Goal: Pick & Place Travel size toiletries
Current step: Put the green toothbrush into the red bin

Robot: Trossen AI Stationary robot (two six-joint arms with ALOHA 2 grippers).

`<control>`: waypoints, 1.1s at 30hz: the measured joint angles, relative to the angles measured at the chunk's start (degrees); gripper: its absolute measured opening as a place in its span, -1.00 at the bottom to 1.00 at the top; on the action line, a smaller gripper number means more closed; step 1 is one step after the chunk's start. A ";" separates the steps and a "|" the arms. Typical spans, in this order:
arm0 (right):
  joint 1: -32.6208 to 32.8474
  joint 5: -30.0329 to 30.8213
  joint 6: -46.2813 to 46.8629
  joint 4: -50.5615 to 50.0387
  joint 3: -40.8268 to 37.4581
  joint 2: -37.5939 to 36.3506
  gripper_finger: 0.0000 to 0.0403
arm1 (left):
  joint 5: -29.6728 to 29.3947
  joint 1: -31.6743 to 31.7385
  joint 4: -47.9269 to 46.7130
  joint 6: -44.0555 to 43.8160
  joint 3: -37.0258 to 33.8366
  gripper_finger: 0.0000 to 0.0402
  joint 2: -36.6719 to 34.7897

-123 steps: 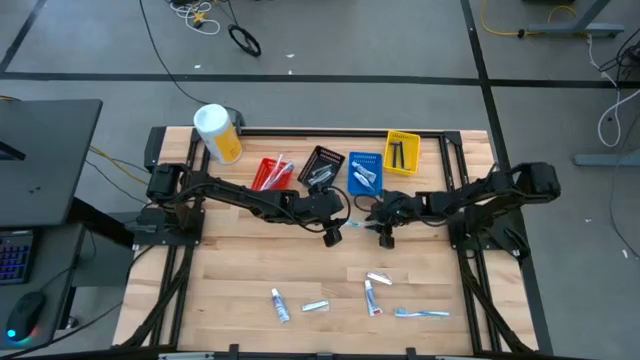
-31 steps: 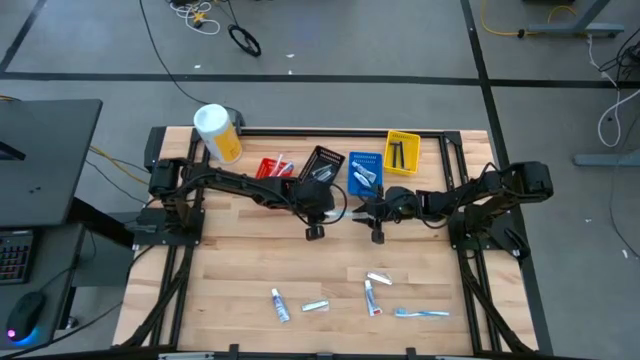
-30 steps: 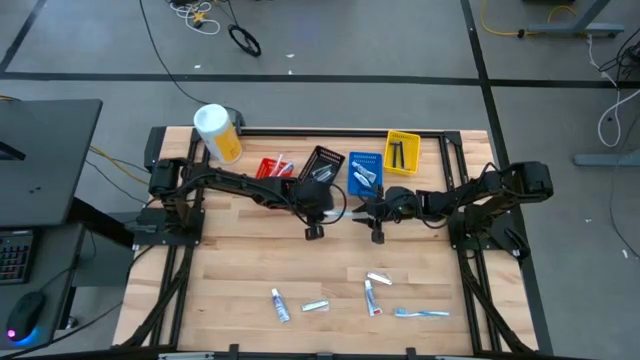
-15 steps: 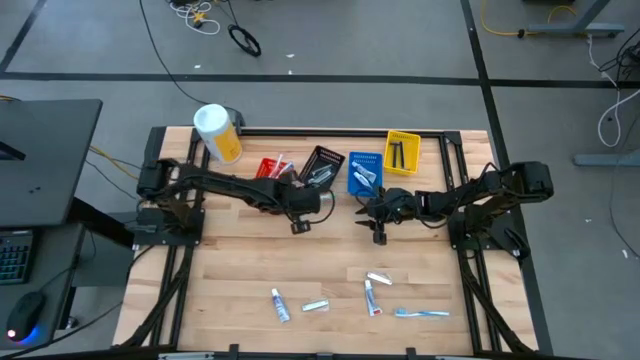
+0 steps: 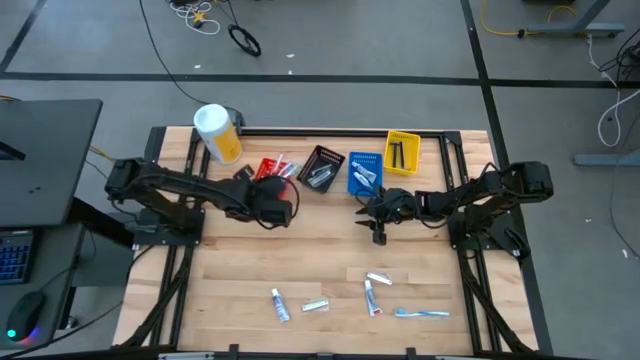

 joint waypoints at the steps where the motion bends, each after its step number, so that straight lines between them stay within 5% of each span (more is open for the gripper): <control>1: 0.00 0.00 0.00 0.01 0.00 0.00 -0.26 | 0.00 0.27 -0.81 -2.44 -0.02 -0.69 0.14; 7: 0.01 0.00 0.02 -0.11 0.00 0.00 -0.26 | -1.55 2.44 -0.79 -8.86 -0.02 -0.69 2.69; 18: 0.02 0.00 1.09 -0.18 0.00 0.00 -0.26 | 5.73 8.94 2.72 -11.09 -4.18 -0.66 6.80; 33: 0.02 -0.02 1.09 -0.53 0.00 0.00 -0.26 | 12.33 13.17 16.31 -5.40 -15.32 -0.29 7.00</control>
